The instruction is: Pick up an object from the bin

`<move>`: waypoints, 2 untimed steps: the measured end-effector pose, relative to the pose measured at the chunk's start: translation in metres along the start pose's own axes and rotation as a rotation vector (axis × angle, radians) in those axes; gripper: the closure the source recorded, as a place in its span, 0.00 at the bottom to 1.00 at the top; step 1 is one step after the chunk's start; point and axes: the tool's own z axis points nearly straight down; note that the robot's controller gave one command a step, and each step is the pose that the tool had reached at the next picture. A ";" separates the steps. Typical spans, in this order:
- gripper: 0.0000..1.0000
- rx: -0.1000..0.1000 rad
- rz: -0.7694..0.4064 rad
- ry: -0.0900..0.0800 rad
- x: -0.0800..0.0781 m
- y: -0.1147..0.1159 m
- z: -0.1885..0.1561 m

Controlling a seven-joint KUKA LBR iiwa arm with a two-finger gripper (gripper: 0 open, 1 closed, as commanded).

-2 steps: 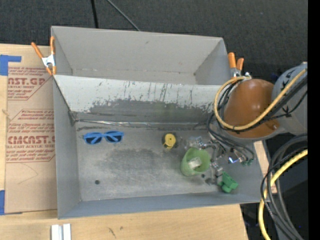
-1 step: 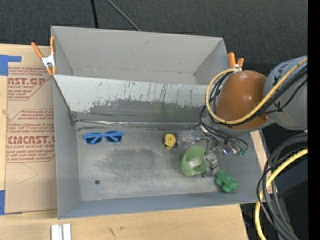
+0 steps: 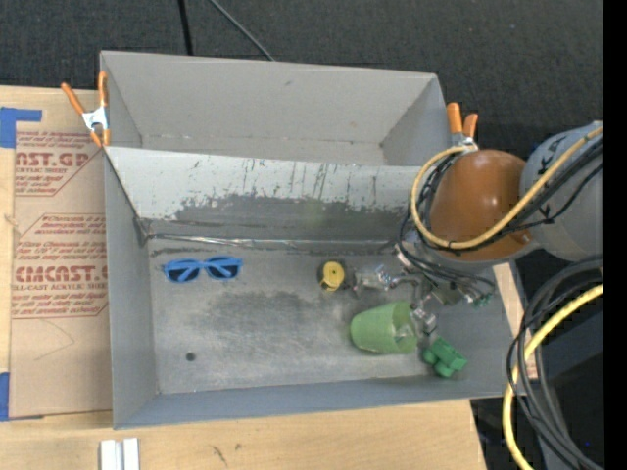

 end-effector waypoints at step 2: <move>1.00 0.008 -0.054 -0.013 0.032 0.050 -0.003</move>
Offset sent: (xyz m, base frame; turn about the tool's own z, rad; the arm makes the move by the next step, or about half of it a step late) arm -0.0594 0.0213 0.0009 -0.0540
